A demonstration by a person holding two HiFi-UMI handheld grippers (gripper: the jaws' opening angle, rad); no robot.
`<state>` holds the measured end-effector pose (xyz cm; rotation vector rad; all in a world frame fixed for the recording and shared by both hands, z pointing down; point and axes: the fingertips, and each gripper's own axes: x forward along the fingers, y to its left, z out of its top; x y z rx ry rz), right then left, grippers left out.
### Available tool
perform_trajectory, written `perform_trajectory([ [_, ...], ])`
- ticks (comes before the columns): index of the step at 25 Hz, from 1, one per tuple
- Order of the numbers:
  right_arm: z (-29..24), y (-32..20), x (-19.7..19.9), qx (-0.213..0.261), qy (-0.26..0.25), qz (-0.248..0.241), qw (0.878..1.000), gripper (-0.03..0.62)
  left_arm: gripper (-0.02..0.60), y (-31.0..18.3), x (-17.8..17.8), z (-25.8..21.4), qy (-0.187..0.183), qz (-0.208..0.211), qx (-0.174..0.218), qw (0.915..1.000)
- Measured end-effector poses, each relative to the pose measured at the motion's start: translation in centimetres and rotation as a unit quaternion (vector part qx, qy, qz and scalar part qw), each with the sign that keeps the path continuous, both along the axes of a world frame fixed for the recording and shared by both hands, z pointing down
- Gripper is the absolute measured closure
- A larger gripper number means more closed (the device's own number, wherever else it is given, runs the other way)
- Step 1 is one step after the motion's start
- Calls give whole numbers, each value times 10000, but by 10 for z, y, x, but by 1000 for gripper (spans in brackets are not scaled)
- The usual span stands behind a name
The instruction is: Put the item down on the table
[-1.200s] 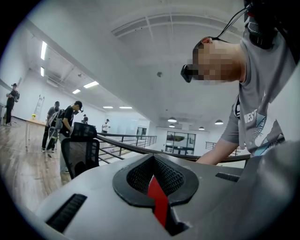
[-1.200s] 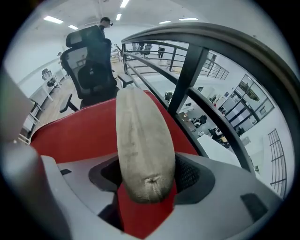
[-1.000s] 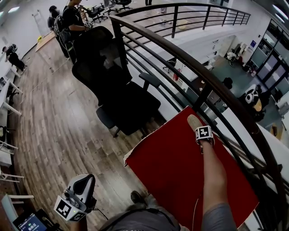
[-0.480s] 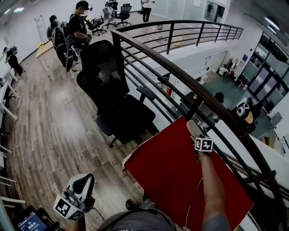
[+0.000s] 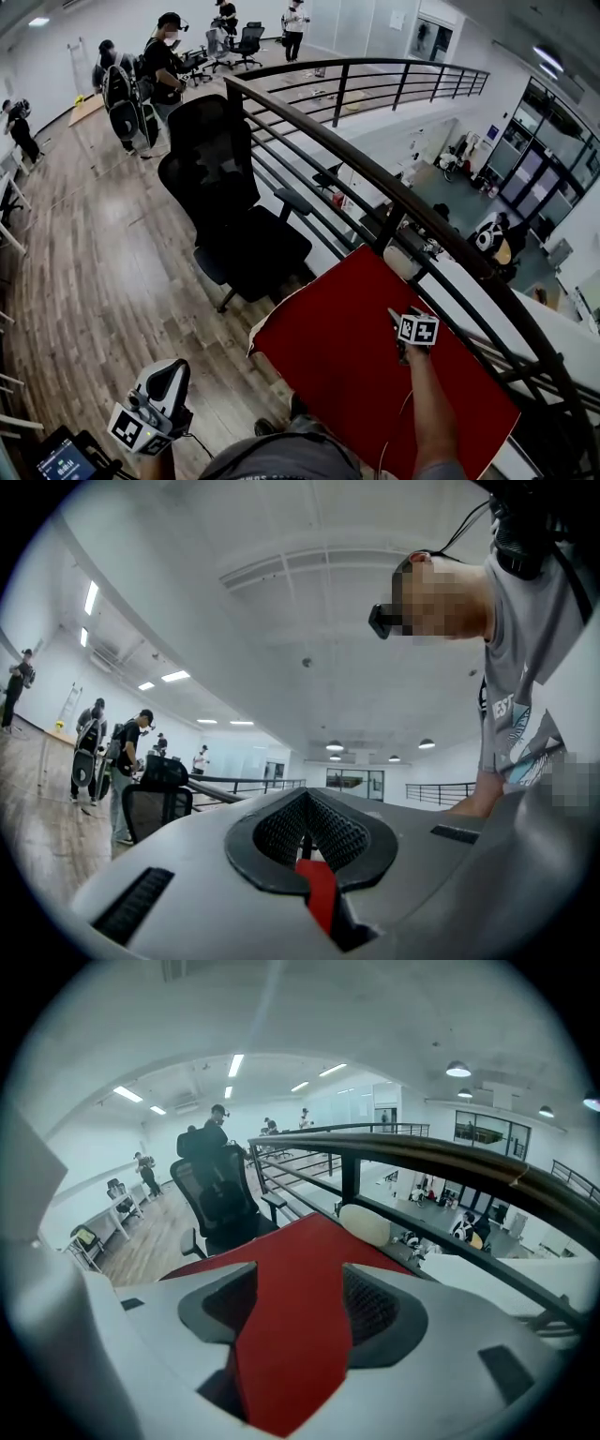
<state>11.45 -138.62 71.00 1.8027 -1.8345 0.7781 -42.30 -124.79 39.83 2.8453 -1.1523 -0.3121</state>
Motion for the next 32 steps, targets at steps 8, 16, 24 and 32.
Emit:
perform_trajectory([
  [8,7,46,-30,77,-462,26,9989,315,580,11,-4,1,-288,27,98,9995],
  [16,-3,74,-89,538,-1036,-219,9929,387,580,5,-6,6,-194,41,110,9997],
  [24,-10,83,-116,567,-1145,-369,9911,395,580,1,-9,-1,99,23,94,9999],
  [32,-49,75,-146,1125,-1136,-631,9851,440,580,5,-32,20,9,-219,36,9998],
])
